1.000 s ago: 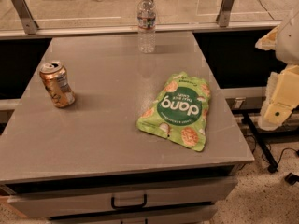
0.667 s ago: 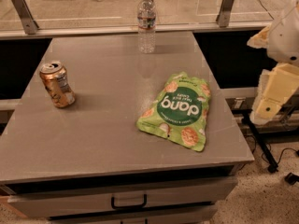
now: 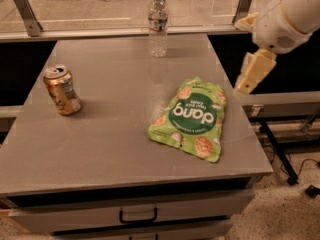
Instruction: Pick water bottle
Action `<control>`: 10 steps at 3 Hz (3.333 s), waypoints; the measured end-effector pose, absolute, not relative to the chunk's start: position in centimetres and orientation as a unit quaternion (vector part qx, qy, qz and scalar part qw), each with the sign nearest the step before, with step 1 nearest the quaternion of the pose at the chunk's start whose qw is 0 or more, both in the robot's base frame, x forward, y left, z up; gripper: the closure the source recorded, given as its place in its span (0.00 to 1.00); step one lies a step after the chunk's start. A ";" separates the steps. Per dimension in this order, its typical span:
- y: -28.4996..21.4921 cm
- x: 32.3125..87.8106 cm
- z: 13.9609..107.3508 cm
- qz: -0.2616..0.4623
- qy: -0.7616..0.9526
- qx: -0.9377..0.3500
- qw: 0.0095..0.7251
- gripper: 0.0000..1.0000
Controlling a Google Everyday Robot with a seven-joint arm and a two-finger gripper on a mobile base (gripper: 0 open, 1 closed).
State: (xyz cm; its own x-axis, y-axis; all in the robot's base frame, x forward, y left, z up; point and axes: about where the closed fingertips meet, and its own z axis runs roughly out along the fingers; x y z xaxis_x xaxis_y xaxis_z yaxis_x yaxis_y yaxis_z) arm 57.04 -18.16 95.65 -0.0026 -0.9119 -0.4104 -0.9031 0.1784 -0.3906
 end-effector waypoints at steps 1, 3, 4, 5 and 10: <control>-15.4 62.7 96.9 0.011 0.686 -0.629 0.365 0.00; -15.1 65.8 96.7 0.006 0.690 -0.597 0.408 0.00; -14.4 71.8 96.6 0.011 0.689 -0.548 0.474 0.00; -13.1 76.9 96.3 0.044 0.684 -0.510 0.520 0.00; 1.2 84.3 93.2 0.226 0.686 -0.456 0.520 0.40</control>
Offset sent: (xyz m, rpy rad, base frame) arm 0.0461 0.0234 0.0096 0.0985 -0.0696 0.0220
